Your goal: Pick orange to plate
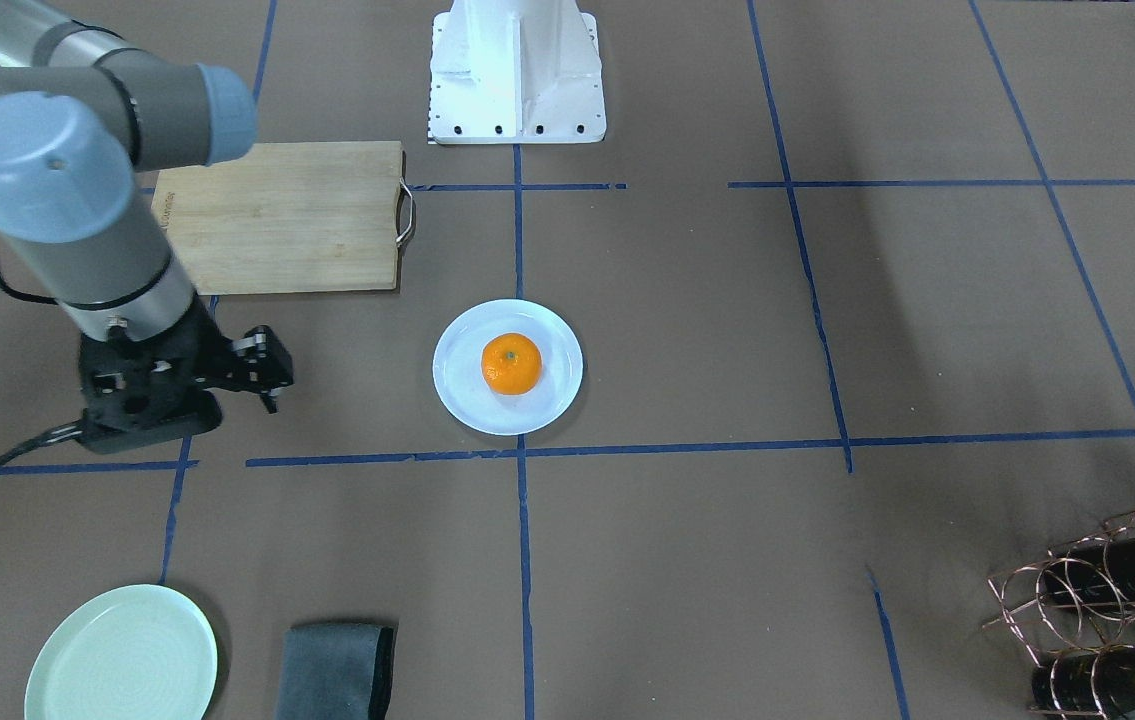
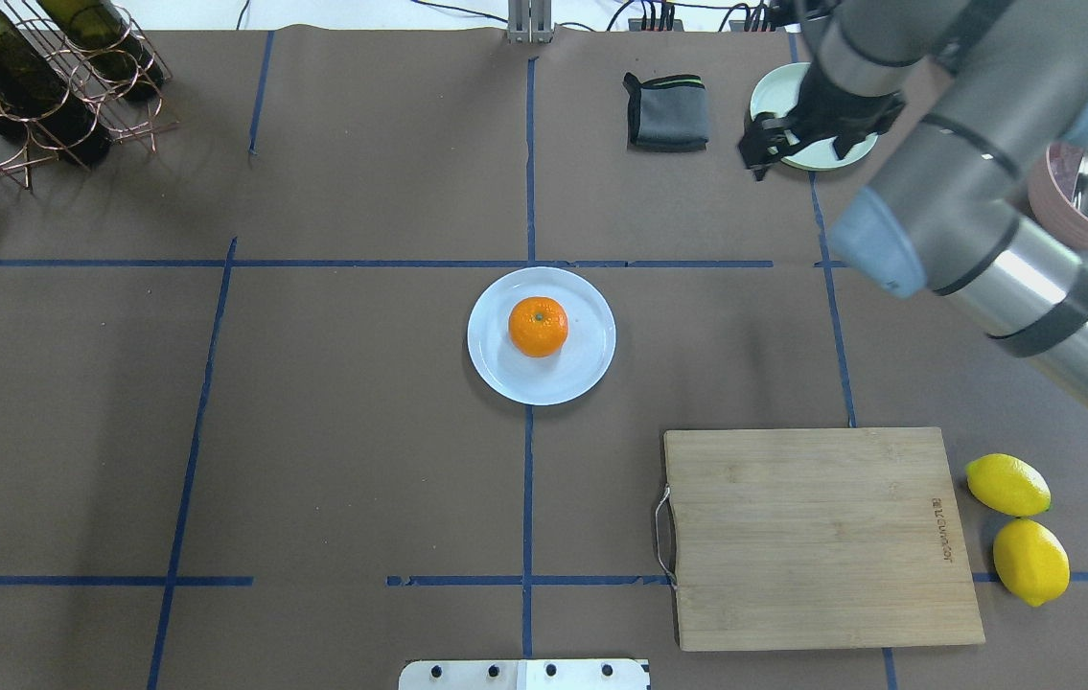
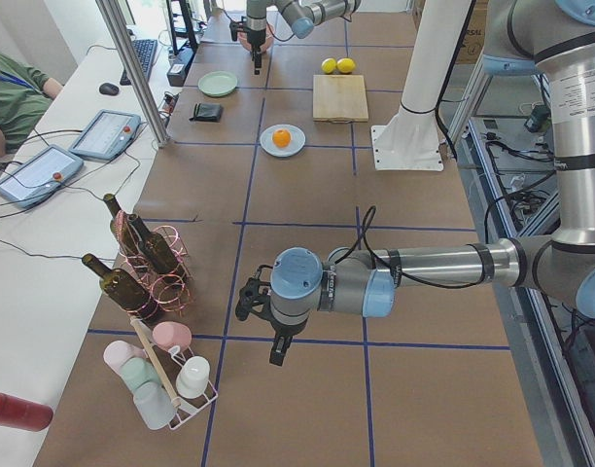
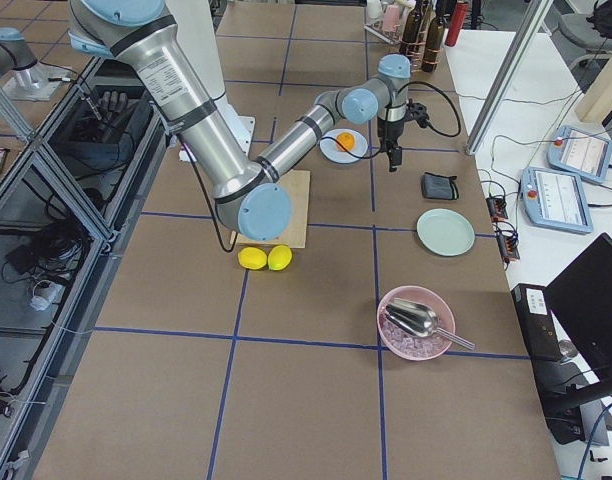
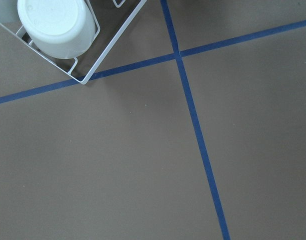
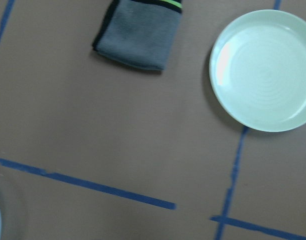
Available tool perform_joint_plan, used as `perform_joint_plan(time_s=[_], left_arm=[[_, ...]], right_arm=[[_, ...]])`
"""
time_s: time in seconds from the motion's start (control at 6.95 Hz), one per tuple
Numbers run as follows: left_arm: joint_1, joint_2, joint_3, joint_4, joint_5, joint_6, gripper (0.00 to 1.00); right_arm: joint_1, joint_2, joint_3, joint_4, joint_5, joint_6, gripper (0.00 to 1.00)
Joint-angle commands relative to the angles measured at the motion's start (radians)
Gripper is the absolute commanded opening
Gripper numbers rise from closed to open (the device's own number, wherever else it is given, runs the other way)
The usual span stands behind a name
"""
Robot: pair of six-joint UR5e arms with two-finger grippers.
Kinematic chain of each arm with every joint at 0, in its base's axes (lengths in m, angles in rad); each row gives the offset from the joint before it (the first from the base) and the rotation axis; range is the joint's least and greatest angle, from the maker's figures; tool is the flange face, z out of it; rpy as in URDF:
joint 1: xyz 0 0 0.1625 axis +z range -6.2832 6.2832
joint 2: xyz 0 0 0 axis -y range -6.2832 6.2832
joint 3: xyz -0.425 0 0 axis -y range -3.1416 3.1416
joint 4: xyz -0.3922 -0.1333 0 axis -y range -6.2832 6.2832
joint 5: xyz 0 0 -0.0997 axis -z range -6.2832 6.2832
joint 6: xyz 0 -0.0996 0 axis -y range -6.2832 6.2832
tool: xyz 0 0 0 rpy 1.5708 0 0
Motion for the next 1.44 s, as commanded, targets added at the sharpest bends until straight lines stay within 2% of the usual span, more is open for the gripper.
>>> perform_joint_plan(time_s=[0.0, 0.14, 0.43, 0.58, 0.72, 0.86, 1.01, 1.15, 1.3], left_arm=[[0.001, -0.006, -0.058, 0.097, 0.0, -0.003, 1.0], [0.001, -0.006, -0.076, 0.119, 0.0, -0.003, 1.0], [0.001, -0.013, -0.076, 0.12, 0.0, -0.005, 1.0], [0.001, -0.013, -0.084, 0.12, -0.001, -0.005, 1.0], [0.002, -0.013, -0.083, 0.12, -0.001, -0.005, 1.0], [0.002, -0.013, -0.084, 0.12, 0.0, -0.005, 1.0], [0.002, -0.015, -0.086, 0.12, -0.001, -0.005, 1.0], [0.002, -0.016, -0.084, 0.12, 0.0, -0.005, 1.0], [0.002, -0.016, -0.083, 0.12, -0.001, -0.005, 1.0]], right_arm=[[0.18, -0.202, 0.087, 0.0, 0.091, -0.335, 1.0], [0.249, -0.281, 0.095, 0.0, 0.125, -0.464, 1.0], [0.377, -0.471, 0.092, 0.01, 0.115, -0.702, 1.0], [0.439, -0.612, 0.083, 0.076, 0.115, -0.714, 1.0], [0.496, -0.703, 0.043, 0.16, 0.118, -0.713, 1.0], [0.526, -0.745, 0.034, 0.232, 0.127, -0.699, 1.0], [0.587, -0.732, 0.037, 0.163, 0.188, -0.694, 1.0], [0.666, -0.685, 0.047, 0.03, 0.278, -0.7, 1.0], [0.694, -0.672, 0.048, -0.024, 0.271, -0.716, 1.0]])
